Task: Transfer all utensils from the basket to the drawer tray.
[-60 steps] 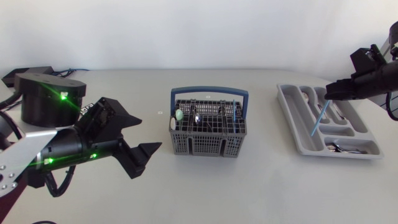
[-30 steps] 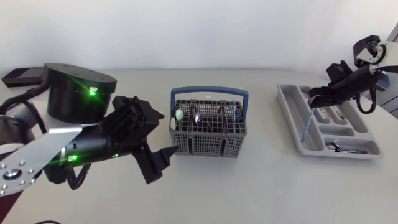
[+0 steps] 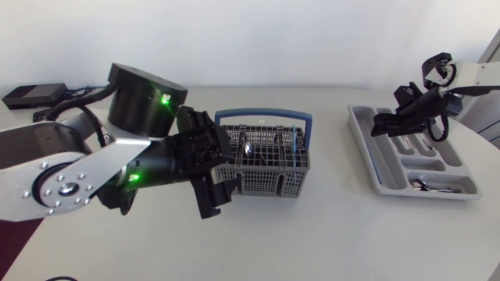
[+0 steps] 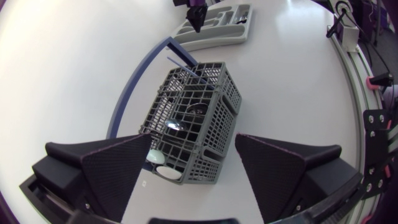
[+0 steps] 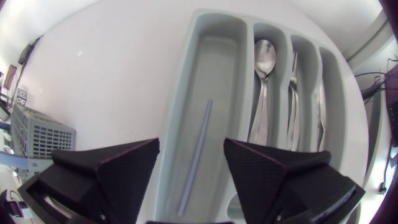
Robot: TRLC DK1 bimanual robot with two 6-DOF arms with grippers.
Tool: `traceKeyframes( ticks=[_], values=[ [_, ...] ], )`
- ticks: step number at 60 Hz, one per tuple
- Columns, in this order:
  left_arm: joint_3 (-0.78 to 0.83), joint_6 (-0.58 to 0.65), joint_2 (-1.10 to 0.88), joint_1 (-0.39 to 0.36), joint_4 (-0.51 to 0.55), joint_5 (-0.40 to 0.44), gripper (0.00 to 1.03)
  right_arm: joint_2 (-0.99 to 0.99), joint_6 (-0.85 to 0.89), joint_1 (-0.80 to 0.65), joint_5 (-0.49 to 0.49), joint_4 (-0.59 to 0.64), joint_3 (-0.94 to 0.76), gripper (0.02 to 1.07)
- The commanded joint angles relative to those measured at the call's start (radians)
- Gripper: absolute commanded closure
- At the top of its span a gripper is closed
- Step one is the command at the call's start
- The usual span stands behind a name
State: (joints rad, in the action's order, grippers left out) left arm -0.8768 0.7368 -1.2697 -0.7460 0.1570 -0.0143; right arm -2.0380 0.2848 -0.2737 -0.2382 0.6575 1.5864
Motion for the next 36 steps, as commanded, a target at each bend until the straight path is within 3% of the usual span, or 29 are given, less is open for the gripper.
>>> traceKeyframes(
  ticks=[1,7,28,36],
  values=[
    [-0.065,0.088,-0.056,-0.006,-0.002,-0.010,0.12,0.052,-0.003,0.014,0.004,-0.022,-0.065,0.09],
    [-0.106,0.161,-0.092,-0.009,0.018,-0.009,0.18,0.122,0.019,0.031,0.002,-0.075,-0.160,0.09],
    [-0.240,0.352,-0.252,-0.018,0.087,-0.009,0.19,0.407,0.105,0.188,-0.007,-0.245,-0.545,0.09],
    [-0.286,0.426,-0.315,-0.016,0.092,-0.007,0.25,0.510,0.103,0.261,-0.007,-0.289,-0.661,0.09]
  ],
)
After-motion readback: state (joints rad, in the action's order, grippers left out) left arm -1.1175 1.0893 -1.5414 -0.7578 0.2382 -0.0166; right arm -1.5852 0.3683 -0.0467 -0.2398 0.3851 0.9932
